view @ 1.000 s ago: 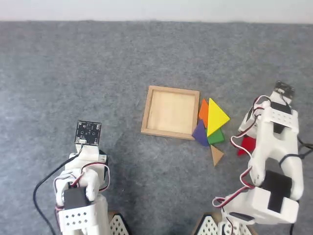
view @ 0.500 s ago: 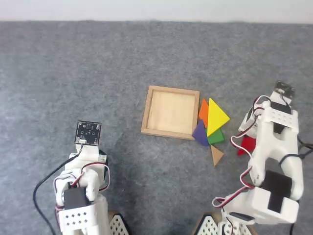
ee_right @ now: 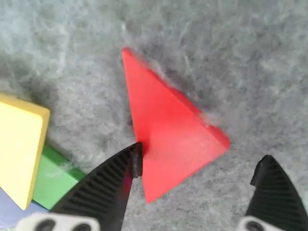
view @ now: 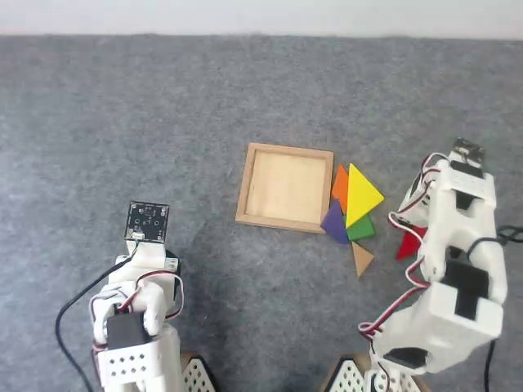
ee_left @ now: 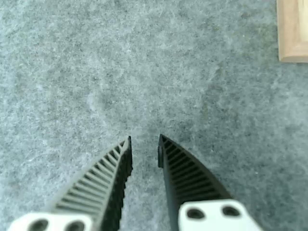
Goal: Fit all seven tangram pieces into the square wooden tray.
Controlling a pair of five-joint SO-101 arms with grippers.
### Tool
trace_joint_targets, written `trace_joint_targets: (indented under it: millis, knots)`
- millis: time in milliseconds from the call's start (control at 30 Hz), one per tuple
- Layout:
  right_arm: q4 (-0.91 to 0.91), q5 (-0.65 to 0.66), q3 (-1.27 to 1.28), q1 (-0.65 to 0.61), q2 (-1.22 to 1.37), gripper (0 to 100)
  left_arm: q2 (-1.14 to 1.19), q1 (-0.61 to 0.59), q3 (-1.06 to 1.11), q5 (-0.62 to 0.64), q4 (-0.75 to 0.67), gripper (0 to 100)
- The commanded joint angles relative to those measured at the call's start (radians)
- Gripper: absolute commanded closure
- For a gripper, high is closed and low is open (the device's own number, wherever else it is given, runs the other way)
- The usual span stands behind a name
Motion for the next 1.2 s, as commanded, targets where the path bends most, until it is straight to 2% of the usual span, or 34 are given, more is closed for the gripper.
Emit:
trace_joint_targets:
  millis: [0, 167, 633, 867, 967, 1167]
  knots:
    - [0.015, 0.008, -0.069, 0.01, 0.024, 63.7, -0.012, -0.006, -0.007, 0.003, 0.0, 91]
    - [0.01, 0.044, -0.086, -0.008, 0.045, 63.7, -0.012, -0.006, -0.007, 0.003, 0.0, 91]
    - [0.008, 0.048, -0.08, -0.016, 0.044, 64.0, -0.012, -0.006, -0.007, 0.003, 0.0, 91]
    - [-0.021, 0.052, -0.089, -0.012, 0.036, 80.1, -0.012, -0.006, -0.007, 0.003, 0.0, 91]
    - [0.024, 0.054, -0.12, -0.013, 0.042, 74.4, -0.012, -0.006, -0.007, 0.003, 0.0, 91]
    - [0.038, 0.144, -0.133, -0.015, 0.045, 55.2, -0.012, -0.006, -0.007, 0.003, 0.0, 91]
